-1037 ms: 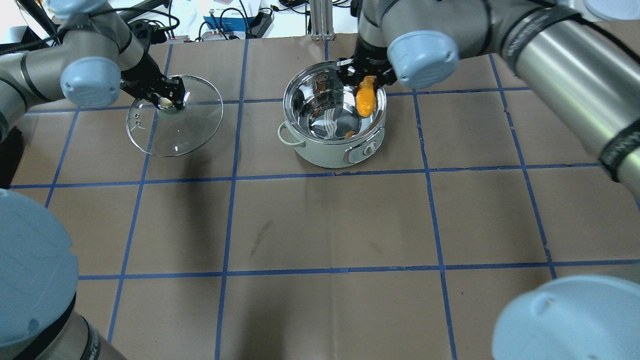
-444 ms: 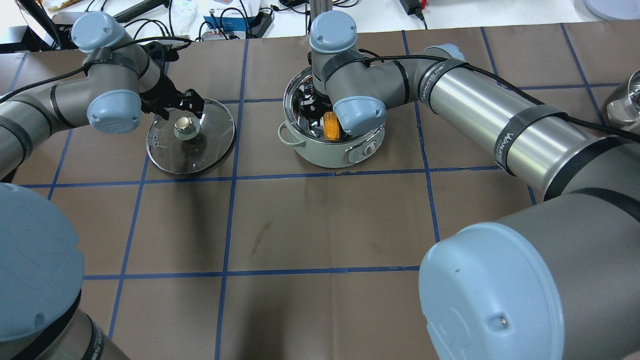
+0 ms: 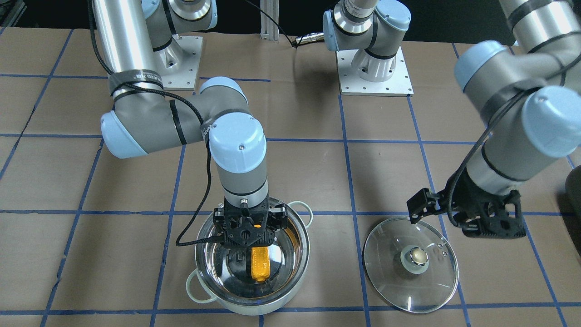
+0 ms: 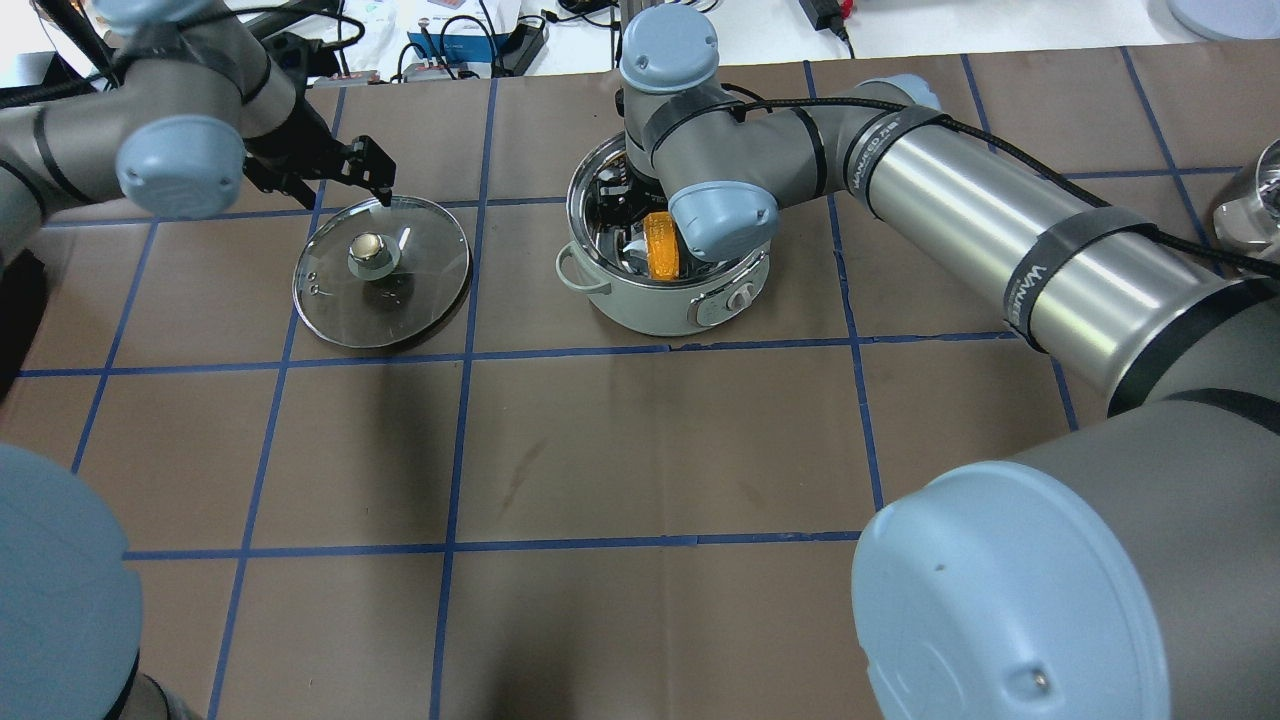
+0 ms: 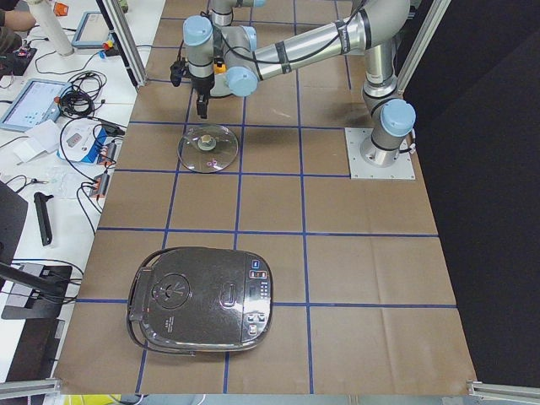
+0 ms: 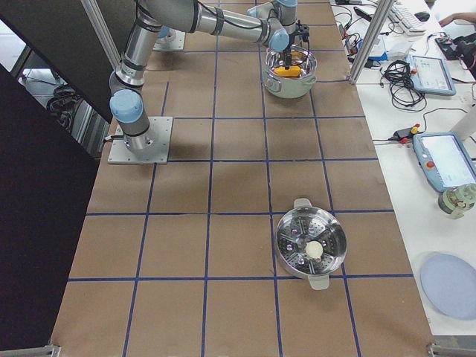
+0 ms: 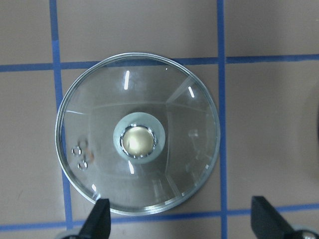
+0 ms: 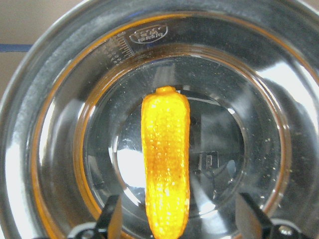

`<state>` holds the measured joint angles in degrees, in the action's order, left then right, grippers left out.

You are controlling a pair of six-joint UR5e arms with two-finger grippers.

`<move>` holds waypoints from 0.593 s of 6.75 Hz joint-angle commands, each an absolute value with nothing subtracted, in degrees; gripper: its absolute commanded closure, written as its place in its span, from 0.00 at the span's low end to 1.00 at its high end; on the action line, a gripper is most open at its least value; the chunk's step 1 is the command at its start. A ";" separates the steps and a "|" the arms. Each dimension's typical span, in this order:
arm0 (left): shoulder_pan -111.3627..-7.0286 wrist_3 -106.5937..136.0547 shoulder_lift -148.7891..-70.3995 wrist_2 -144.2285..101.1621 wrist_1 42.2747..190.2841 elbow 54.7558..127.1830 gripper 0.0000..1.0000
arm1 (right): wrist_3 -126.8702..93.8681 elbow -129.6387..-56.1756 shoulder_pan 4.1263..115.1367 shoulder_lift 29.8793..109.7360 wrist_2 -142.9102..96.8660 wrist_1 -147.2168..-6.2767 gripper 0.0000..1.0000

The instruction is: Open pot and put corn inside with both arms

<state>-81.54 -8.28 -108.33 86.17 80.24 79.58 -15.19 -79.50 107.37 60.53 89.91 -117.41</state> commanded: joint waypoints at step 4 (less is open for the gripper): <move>-92.56 -2.28 -100.74 89.65 93.79 78.55 0.00 | -6.78 -86.18 96.00 87.23 90.00 -87.04 0.23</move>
